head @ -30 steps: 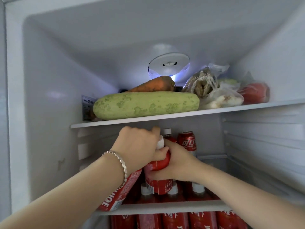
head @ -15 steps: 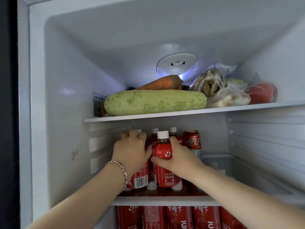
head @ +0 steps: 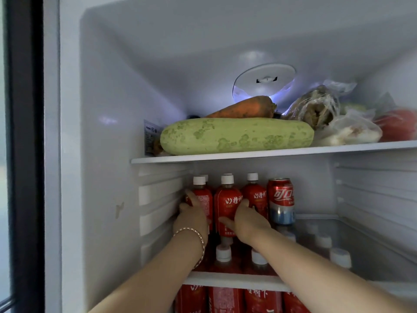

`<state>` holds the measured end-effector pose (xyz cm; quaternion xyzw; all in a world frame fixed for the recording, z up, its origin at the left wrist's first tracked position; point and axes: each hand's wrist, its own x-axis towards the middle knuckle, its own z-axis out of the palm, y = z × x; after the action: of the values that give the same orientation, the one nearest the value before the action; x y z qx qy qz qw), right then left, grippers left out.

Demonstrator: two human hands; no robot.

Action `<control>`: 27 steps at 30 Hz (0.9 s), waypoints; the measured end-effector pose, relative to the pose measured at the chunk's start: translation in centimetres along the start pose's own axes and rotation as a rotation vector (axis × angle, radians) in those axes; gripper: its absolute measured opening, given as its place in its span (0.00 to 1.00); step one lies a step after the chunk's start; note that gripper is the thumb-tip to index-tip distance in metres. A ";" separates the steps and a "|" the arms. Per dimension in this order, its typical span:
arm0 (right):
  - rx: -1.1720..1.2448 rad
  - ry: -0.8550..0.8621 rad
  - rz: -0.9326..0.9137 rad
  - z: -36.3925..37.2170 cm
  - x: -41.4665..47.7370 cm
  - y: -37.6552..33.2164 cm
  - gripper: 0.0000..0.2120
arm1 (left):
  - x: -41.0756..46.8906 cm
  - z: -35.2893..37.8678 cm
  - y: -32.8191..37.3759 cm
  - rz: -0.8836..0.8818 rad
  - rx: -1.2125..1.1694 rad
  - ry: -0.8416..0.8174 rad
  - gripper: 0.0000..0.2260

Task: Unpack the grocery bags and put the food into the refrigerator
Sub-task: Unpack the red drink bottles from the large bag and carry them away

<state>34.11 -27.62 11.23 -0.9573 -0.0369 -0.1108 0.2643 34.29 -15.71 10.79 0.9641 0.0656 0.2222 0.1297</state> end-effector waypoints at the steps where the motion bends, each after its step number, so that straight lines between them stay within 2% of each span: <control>1: -0.011 0.005 0.000 0.0 0.1 0.2 0.40 | 0.1 0.0 0.2 0.011 0.043 0.003 0.39; 6: -0.020 0.026 0.030 0.1 0.3 0.5 0.38 | 0.4 0.2 0.4 0.024 0.106 0.033 0.37; 11: -0.091 -0.059 0.005 -0.2 -0.6 0.3 0.35 | -0.9 -1.7 0.6 0.018 0.207 -0.099 0.43; 13: -0.180 -0.079 -0.019 -0.7 -1.1 0.1 0.27 | -1.5 -3.1 0.9 0.041 0.288 -0.134 0.37; 15: -0.196 -0.043 -0.048 -1.6 -1.6 -0.1 0.13 | -2.7 -4.4 1.0 0.125 0.321 -0.103 0.28; 19: -0.127 -0.023 -0.158 -3.2 -4.4 -1.1 0.05 | -7.7 -6.3 0.8 0.165 0.229 0.022 0.24; 23: -0.057 -0.089 -0.337 -2.8 -8.9 -3.0 0.16 | -13.6 -8.3 -0.1 0.100 0.189 0.019 0.12; 27: -0.037 -0.183 -0.574 -0.7 -14.3 -4.8 0.09 | -19.7 -10.9 -3.1 -0.073 0.201 -0.156 0.10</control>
<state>19.46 -24.06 10.86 -0.9185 -0.3275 -0.0951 0.2003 11.64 -13.99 11.27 0.9836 0.1124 0.1340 0.0451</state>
